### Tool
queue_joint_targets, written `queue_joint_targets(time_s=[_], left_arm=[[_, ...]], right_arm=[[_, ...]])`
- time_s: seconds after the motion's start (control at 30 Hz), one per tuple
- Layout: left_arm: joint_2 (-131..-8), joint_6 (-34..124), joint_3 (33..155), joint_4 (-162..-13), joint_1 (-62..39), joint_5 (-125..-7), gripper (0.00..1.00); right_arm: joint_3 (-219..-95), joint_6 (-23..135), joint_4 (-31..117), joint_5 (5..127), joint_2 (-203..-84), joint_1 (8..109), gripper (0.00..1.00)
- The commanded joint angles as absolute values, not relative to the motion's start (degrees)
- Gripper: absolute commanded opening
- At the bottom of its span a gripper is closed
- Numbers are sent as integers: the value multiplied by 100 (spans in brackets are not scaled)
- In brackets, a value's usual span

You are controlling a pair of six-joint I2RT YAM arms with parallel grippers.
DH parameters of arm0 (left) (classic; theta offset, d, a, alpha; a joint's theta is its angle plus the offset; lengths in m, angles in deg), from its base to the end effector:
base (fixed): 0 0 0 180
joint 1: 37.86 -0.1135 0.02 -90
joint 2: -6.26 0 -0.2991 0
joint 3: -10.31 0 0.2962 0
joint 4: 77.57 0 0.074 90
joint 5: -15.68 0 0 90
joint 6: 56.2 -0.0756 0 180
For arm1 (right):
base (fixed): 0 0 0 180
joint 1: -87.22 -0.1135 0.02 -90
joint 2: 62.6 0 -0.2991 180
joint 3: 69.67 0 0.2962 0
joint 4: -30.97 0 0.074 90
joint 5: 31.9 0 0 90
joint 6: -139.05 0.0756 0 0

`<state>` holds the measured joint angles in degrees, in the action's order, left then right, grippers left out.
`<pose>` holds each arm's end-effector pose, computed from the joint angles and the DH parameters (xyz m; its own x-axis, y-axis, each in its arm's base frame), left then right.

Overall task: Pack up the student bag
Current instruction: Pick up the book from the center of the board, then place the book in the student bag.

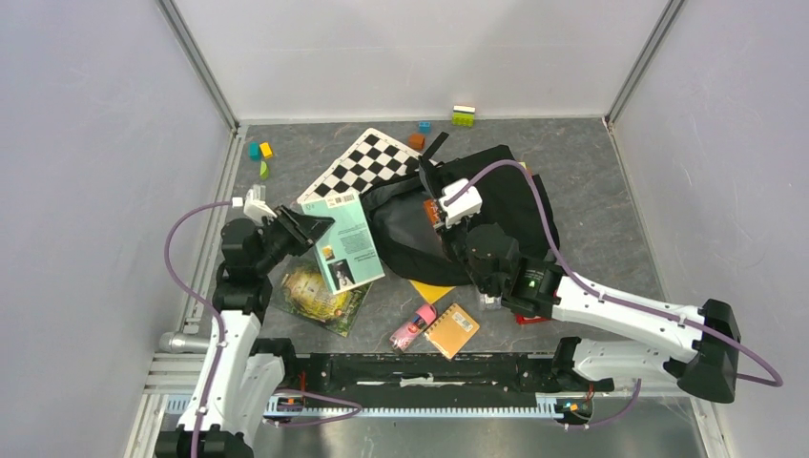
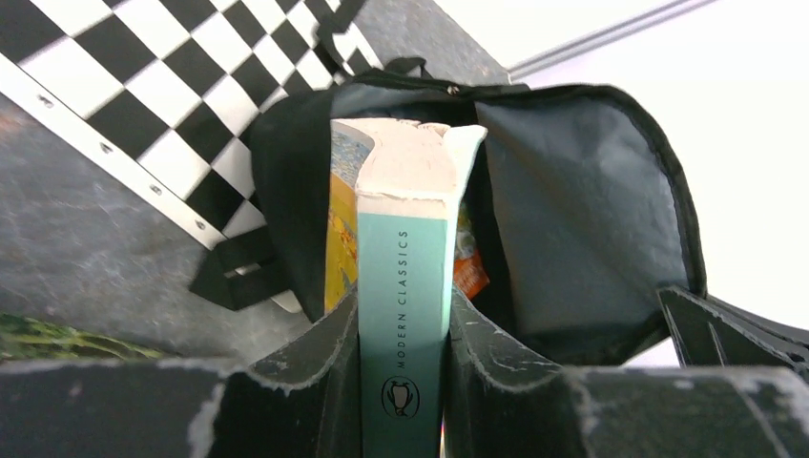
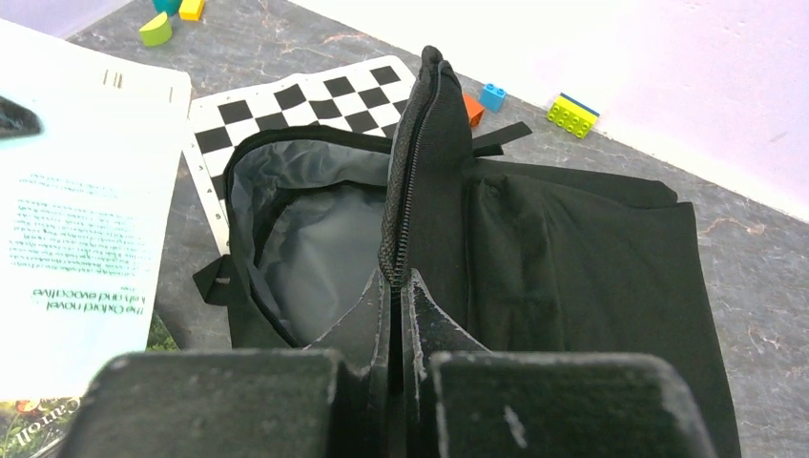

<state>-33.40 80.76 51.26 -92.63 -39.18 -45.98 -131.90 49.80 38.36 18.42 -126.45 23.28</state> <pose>0.2231 -0.0308 0.2776 -0.4845 -0.6546 -0.5803 0.1268 0.6038 -0.7870 0.1817 0.2616 0.3529 -0.0742 -0.1288 -0.9889 -0.4134 0.9064 -0.0871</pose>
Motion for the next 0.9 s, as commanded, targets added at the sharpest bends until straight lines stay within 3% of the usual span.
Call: queue_joint_targets(time_s=[0.0,0.47,0.87], left_arm=[[-3208,8841,5715,-9402,-3582,-4257,2],[-4826,9758,6597,-7223,-1365,-5200,2],[-6435,9933,6418,-5393,-979,-5956,2]], right_arm=[[-13668,4950,3572,1908,-12343,2305,0],[-13725,4956,3587,1927,-12167,2307,0],[-13847,4993,3596,1942,-12124,2306,0]])
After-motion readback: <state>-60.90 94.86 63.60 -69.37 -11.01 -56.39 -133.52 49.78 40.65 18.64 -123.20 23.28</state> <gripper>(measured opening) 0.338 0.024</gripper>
